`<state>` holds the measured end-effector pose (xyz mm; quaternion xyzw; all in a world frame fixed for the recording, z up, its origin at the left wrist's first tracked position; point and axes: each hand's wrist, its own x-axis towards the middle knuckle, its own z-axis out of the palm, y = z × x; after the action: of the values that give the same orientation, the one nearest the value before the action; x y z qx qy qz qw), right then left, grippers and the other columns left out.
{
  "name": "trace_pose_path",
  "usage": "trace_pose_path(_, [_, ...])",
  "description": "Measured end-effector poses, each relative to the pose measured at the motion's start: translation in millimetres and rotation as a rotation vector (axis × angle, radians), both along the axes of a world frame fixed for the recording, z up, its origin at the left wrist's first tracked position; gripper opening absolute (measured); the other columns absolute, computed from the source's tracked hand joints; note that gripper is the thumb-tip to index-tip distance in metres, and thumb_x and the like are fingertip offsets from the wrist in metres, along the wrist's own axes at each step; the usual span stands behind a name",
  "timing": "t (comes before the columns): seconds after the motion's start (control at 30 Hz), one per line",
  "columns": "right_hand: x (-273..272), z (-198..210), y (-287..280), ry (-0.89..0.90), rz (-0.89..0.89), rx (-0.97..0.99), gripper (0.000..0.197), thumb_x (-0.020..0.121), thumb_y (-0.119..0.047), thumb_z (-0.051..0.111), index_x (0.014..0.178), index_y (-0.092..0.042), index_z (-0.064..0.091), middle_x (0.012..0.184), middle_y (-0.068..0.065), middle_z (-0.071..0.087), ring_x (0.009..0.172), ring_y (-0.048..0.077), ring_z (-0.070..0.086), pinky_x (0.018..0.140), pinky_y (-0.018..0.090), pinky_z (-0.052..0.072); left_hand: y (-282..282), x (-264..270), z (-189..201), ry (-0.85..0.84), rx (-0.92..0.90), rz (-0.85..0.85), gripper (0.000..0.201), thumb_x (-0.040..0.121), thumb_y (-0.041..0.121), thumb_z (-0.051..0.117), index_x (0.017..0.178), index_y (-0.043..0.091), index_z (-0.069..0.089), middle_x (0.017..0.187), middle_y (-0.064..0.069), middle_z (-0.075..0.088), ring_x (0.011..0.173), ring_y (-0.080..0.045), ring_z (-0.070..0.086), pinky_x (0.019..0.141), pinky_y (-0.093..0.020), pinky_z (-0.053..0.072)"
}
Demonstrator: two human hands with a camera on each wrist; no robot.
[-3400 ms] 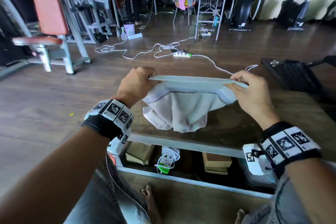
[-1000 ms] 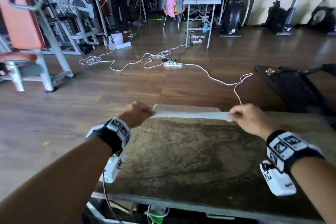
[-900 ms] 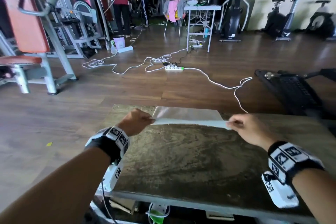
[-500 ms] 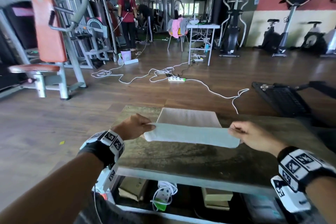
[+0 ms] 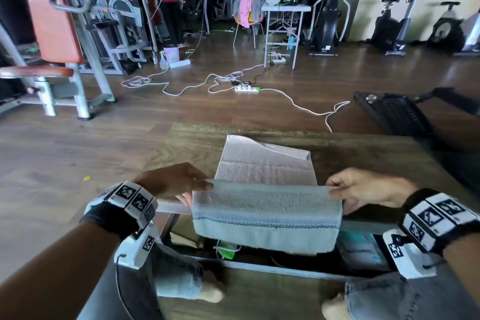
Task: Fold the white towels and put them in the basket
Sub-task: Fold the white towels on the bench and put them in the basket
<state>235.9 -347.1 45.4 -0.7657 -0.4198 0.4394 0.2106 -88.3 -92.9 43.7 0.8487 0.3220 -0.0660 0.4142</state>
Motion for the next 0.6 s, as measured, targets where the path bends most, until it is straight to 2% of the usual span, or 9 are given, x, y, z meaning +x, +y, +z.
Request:
trace_pose_path(0.07, [10,-5,16,-0.121,-0.056,0.071,0.011,0.100,-0.016,0.057,0.101,-0.010,0.066,0.098,0.010,0.076,0.088,0.023,0.075,0.080,0.035,0.061,19,17,-8,-0.056,0.069,0.050,0.022,0.095,0.032,0.059,0.102,0.014,0.071,0.086,-0.008,0.075,0.077,-0.017,0.074,0.075,-0.032,0.060])
trace_pose_path(0.1, [17,-8,26,-0.169,-0.090,0.106,0.011,0.100,-0.016,0.057,0.096,-0.011,0.066,0.095,0.010,0.075,0.084,0.022,0.075,0.077,0.034,0.061,29,28,-12,-0.083,0.133,0.065,0.024,0.095,0.031,0.059,0.102,0.012,0.071,0.085,-0.009,0.074,0.077,-0.019,0.073,0.074,-0.032,0.060])
trace_pose_path(0.23, [46,-23,70,-0.261,-0.171,0.149,0.016,0.102,-0.015,0.054,0.093,-0.007,0.064,0.094,0.014,0.073,0.087,0.026,0.072,0.077,0.038,0.062,66,74,-25,-0.143,0.234,0.091,0.025,0.095,0.026,0.060,0.087,0.005,0.071,0.077,-0.018,0.068,0.070,-0.029,0.067,0.073,-0.046,0.060])
trace_pose_path(0.3, [62,-33,93,-0.298,-0.161,0.137,0.017,0.101,-0.017,0.053,0.094,-0.007,0.065,0.096,0.016,0.072,0.093,0.029,0.071,0.083,0.047,0.060,82,97,-32,-0.165,0.263,0.118,0.028,0.094,0.021,0.061,0.069,0.010,0.066,0.061,-0.008,0.060,0.058,-0.021,0.057,0.062,-0.035,0.058])
trace_pose_path(0.37, [76,-41,113,-0.338,-0.145,0.154,0.018,0.101,-0.024,0.053,0.091,-0.013,0.065,0.096,0.015,0.072,0.093,0.031,0.070,0.088,0.055,0.056,100,117,-39,-0.269,0.317,0.193,0.038,0.093,0.017,0.062,0.056,0.018,0.056,0.052,0.004,0.049,0.050,-0.012,0.044,0.046,-0.015,0.039])
trace_pose_path(0.43, [91,-52,132,-0.344,-0.149,0.213,0.019,0.102,-0.027,0.051,0.091,-0.020,0.064,0.096,0.012,0.071,0.091,0.028,0.069,0.088,0.057,0.054,123,136,-49,-0.415,0.351,0.247,0.034,0.093,0.015,0.062,0.060,0.006,0.059,0.053,-0.003,0.050,0.049,-0.014,0.041,0.043,-0.015,0.030])
trace_pose_path(0.5, [102,-63,149,-0.353,-0.164,0.241,0.019,0.103,-0.026,0.049,0.103,-0.016,0.065,0.102,0.015,0.069,0.094,0.030,0.067,0.091,0.055,0.052,145,157,-63,-0.467,0.345,0.246,0.032,0.094,0.014,0.061,0.068,-0.004,0.059,0.054,-0.012,0.051,0.049,-0.016,0.041,0.043,-0.019,0.031])
trace_pose_path(0.53, [108,-68,156,-0.371,-0.158,0.222,0.022,0.104,-0.024,0.048,0.109,-0.011,0.064,0.103,0.017,0.068,0.096,0.033,0.066,0.091,0.050,0.052,155,167,-72,-0.422,0.347,0.233,0.032,0.094,0.013,0.060,0.065,-0.002,0.058,0.053,-0.008,0.050,0.047,-0.014,0.041,0.042,-0.018,0.031])
trace_pose_path(0.6, [118,-81,166,-0.412,-0.115,0.204,0.019,0.103,-0.023,0.048,0.098,-0.011,0.062,0.085,0.011,0.063,0.086,0.032,0.065,0.073,0.037,0.046,167,185,-88,-0.277,0.356,0.162,0.037,0.096,0.013,0.057,0.060,0.008,0.053,0.052,0.001,0.046,0.044,-0.010,0.039,0.036,-0.013,0.031])
